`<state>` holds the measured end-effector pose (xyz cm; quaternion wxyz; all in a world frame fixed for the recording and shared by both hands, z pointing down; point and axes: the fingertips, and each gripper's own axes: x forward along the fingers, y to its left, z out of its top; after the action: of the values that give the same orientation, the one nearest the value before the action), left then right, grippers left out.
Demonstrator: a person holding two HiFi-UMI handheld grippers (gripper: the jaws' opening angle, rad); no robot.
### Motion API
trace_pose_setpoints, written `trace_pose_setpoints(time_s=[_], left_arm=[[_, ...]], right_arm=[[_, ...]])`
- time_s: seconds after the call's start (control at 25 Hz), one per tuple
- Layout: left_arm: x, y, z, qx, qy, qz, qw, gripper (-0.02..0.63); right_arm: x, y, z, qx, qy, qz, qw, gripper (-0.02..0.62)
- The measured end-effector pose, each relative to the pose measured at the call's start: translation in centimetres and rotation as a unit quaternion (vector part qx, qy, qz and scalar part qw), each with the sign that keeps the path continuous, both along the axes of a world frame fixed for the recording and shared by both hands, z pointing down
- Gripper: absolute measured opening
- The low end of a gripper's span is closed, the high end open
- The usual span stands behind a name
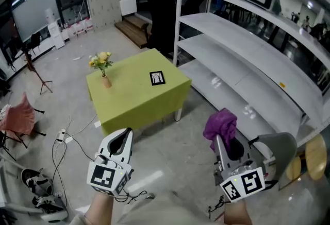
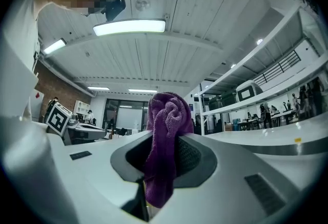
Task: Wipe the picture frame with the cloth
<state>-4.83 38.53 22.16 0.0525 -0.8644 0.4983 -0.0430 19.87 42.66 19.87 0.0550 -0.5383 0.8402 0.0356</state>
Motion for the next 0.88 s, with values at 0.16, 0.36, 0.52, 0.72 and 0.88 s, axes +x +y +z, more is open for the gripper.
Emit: trace_pose_setpoints(time_s=[0.16,0.36,0.52,0.72,0.88], left_arm=[[1.5,0.2,0.6,0.001,-0.004,-0.005,1.0,0.008],[3.3,0.5,1.2,0.003,-0.003,-0.011,0.9999,0.008],[4.5,0.3,1.5,0.005,-0.003,-0.013,0.9999,0.008],[5.3,-0.4,2.4,0.01,-0.004,-0.012,0.9999,0.008],[5.6,-1.7,3.1,0.019,-0.002,-0.01,0.9998,0.008]], right_arm=[[1.4,0.0,0.8,-0.004,-0.001,-0.011,1.0,0.086],[2.7,0.2,2.2,-0.01,0.005,-0.02,1.0,0.086],[3.7,-0.1,3.2,-0.013,0.008,-0.027,1.0,0.086],[4.2,-1.0,4.3,-0.009,0.012,-0.026,1.0,0.086],[4.1,-2.1,5.2,-0.006,0.016,-0.027,0.999,0.086]])
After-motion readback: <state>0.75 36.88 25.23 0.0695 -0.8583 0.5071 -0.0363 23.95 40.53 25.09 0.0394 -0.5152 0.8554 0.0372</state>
